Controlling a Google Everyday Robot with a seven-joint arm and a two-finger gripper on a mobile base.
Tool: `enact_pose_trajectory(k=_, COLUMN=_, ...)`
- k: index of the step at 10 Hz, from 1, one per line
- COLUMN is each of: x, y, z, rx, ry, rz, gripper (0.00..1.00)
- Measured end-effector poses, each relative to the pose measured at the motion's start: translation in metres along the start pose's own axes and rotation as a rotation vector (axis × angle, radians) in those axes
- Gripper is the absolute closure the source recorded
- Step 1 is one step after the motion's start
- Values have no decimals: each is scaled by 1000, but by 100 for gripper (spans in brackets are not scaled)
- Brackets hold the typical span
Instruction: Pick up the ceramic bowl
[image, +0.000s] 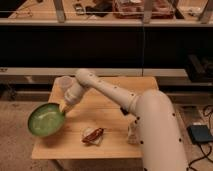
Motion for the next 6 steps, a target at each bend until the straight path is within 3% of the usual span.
enact_pose_trajectory(k=1, x=-1, y=1, z=-23, rx=-5, ry=23, rz=-9, gripper=100)
enact_pose_trajectory(k=3, x=-9, y=13, z=-61, rx=-62, ry=44, rz=-13, gripper=100)
enact_pose_trajectory(k=6, x=-16, y=18, z=-78, rx=-99, ry=43, rz=-7, gripper=100)
